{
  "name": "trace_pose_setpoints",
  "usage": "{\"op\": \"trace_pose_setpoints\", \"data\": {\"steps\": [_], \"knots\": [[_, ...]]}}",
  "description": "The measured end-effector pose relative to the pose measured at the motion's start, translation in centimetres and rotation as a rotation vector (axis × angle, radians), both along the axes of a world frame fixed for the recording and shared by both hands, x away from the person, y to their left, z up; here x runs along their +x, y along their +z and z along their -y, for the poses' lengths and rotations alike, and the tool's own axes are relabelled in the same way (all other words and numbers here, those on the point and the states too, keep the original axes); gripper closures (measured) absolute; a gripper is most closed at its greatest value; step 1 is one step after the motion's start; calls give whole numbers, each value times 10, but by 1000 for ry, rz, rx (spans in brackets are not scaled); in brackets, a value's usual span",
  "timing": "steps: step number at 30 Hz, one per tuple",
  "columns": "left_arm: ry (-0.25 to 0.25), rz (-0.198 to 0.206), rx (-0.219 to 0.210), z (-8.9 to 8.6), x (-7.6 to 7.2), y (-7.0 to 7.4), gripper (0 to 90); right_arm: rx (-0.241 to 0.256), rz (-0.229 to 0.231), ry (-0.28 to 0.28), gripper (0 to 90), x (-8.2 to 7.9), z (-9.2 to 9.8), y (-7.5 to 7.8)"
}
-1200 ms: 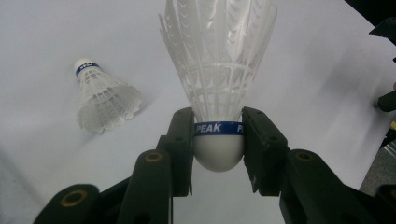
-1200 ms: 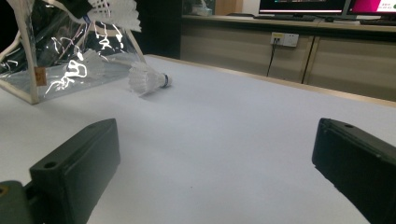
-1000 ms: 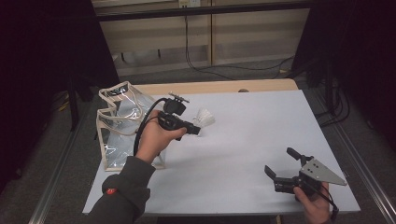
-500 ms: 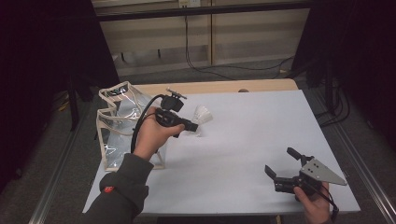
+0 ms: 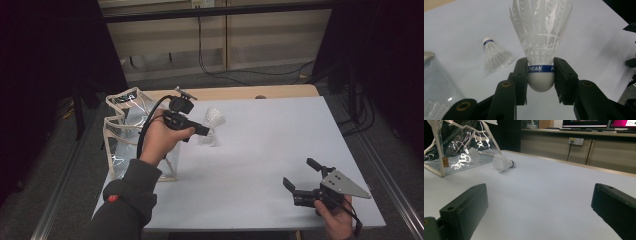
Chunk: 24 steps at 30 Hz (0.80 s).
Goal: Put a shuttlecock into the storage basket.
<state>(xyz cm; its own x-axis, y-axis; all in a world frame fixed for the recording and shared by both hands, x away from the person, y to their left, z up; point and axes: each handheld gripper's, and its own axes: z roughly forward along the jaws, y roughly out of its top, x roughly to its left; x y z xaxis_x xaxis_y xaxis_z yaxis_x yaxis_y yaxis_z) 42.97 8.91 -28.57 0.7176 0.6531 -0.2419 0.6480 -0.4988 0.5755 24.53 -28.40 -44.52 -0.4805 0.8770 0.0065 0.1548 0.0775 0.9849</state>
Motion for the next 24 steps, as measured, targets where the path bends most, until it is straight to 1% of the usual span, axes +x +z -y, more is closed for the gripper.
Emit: {"op": "trace_pose_setpoints", "data": {"steps": [1,2,4,9,10,11,13,14,18,21,24], "knots": [[-7,0,7,-1,1,0,656,1,0,0,9,0,0,0],[-2,-1,9,-1,1,1,656,0,1,1,9,0,0,0],[9,-2,3,-1,1,1,656,2,4,-1,9,0,0,0],[11,-3,6,-2,2,2,655,3,4,-2,9,0,0,0],[13,-7,3,-2,2,2,656,2,4,-2,9,0,0,0],[7,-3,10,-3,2,3,656,5,4,-1,9,0,0,0],[11,-10,8,-4,2,5,656,3,3,-1,9,0,0,0],[12,-4,12,-5,2,6,656,3,3,0,9,0,0,0],[21,-8,1,-8,3,9,656,7,6,3,9,-1,0,1],[21,0,8,-10,3,12,655,5,5,2,8,-1,0,1],[28,-3,6,-12,4,15,656,8,4,2,9,0,0,0]]}}
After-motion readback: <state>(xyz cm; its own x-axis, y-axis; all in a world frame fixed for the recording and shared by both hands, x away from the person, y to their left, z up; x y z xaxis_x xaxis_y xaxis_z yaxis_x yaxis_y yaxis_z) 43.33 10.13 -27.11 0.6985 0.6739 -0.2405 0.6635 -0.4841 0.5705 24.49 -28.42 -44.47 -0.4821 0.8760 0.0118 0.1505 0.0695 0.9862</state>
